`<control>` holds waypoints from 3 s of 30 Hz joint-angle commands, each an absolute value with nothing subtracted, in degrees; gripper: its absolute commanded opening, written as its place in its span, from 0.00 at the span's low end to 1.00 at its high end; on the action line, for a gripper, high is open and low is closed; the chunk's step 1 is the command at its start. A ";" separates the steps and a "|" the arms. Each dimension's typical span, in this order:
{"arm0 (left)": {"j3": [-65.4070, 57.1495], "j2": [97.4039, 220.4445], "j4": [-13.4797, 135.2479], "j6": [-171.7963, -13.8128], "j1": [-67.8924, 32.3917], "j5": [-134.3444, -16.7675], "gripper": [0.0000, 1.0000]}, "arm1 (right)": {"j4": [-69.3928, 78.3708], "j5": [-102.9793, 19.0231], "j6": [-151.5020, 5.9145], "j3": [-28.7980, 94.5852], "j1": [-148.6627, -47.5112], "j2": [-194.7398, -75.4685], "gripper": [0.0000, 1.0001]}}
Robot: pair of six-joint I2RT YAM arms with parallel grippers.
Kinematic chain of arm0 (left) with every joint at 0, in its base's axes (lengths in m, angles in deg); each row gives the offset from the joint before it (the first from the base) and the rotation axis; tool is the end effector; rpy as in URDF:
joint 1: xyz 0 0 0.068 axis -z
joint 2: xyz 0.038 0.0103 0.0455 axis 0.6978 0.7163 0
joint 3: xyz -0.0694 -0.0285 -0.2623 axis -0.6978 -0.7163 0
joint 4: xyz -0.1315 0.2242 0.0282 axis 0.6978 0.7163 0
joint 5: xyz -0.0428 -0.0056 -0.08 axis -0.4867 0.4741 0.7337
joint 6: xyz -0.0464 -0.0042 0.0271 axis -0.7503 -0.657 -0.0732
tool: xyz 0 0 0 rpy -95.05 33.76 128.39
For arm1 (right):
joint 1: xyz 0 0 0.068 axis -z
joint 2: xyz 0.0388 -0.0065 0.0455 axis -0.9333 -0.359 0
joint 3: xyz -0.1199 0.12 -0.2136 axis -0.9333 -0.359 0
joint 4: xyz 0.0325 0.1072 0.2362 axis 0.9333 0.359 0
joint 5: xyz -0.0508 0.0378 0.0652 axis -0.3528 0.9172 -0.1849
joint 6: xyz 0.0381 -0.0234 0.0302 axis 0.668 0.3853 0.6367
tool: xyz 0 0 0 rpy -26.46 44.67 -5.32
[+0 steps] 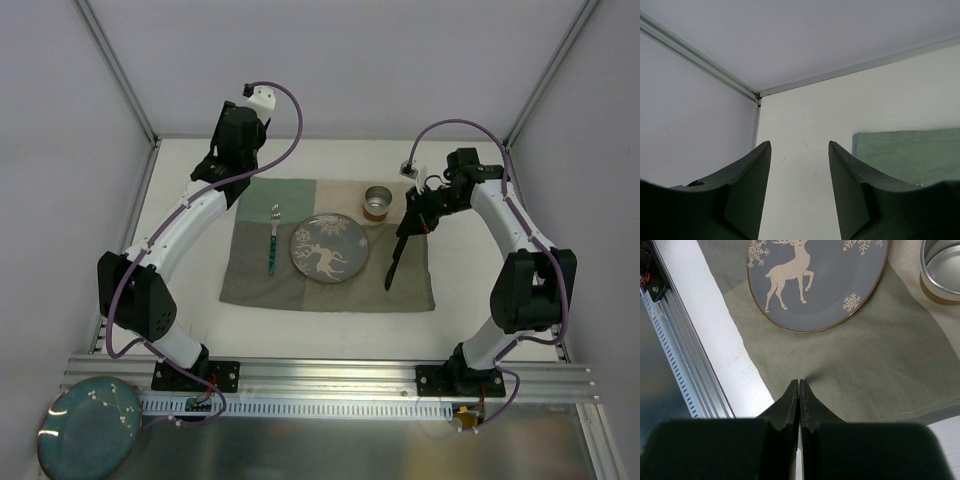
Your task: Set the dinner table for one person
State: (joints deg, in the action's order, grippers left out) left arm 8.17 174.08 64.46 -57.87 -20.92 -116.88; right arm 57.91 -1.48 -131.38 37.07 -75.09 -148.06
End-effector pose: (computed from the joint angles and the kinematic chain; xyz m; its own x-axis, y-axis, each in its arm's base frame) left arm 0.3525 -0.1309 0.3975 -0.1764 0.4379 -0.8816 -0.1032 0.8824 0.4590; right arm 0.3223 0.0614 0.2839 -0.2999 -0.5594 -0.7727 -0.9393 0.3144 0.1369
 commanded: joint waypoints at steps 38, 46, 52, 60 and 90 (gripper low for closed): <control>13.35 185.91 69.75 -63.03 -24.12 -116.34 0.47 | 57.51 1.35 -135.07 63.07 -70.63 -177.15 0.00; 12.74 187.40 70.90 -64.70 -24.83 -115.20 0.46 | 57.51 3.29 -134.19 66.95 -69.22 -182.52 0.00; 14.31 188.63 71.51 -65.05 -24.91 -115.11 0.46 | 57.60 3.55 -135.15 64.14 -68.18 -180.94 0.00; 14.85 188.81 72.31 -65.58 -24.91 -114.49 0.46 | 57.86 3.03 -136.04 61.32 -67.64 -180.41 0.04; 13.53 189.07 72.39 -67.25 -24.83 -112.82 0.46 | 58.21 3.12 -134.28 67.38 -66.85 -180.06 0.58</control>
State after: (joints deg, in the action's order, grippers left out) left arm 12.74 189.34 72.79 -65.67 -24.48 -113.99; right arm 57.67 1.93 -134.50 64.22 -67.09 -181.79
